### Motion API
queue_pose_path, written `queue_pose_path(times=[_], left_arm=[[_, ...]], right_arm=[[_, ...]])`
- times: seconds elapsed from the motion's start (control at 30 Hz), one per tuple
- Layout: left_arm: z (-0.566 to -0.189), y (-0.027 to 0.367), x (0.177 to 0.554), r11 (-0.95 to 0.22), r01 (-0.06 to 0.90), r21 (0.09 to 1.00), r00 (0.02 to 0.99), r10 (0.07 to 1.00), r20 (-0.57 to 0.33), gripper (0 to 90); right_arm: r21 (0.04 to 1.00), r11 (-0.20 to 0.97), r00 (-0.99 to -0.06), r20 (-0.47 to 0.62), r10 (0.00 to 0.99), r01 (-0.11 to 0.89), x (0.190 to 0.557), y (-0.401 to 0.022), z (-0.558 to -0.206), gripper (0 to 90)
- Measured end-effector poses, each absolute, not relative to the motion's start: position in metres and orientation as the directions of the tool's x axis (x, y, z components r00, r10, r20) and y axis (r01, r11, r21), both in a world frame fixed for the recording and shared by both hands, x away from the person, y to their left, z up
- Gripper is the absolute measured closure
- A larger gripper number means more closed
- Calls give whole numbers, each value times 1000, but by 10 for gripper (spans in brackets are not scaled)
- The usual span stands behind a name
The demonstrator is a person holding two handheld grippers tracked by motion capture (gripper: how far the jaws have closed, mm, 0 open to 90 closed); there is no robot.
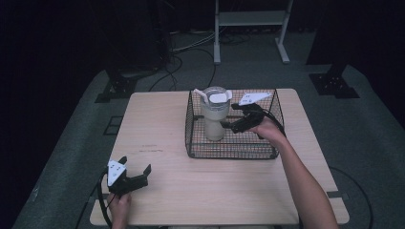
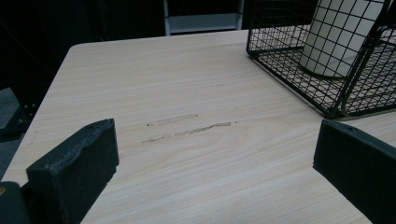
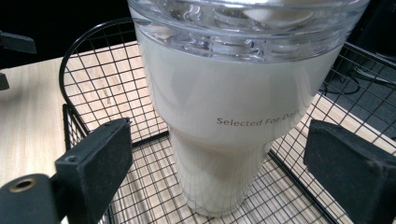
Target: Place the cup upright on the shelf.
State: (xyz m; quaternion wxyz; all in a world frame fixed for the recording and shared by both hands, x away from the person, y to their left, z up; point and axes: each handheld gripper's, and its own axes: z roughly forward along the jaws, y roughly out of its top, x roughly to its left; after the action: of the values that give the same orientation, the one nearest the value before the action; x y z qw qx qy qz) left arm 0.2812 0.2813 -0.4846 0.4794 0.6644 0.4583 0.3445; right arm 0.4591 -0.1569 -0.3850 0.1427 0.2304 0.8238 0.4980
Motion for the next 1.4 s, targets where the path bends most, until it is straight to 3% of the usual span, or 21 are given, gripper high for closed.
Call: queue_pose_path(times=[0.77,1.4], left_arm=[[-485,281,281,-123,282,951,341,940,21,0],[-485,280,281,-130,281,951,341,940,28,0]], right_arm=[[888,373,-829,14,560,267,430,-184,-366,74],[892,385,-847,-4,531,237,402,-197,-358,74]])
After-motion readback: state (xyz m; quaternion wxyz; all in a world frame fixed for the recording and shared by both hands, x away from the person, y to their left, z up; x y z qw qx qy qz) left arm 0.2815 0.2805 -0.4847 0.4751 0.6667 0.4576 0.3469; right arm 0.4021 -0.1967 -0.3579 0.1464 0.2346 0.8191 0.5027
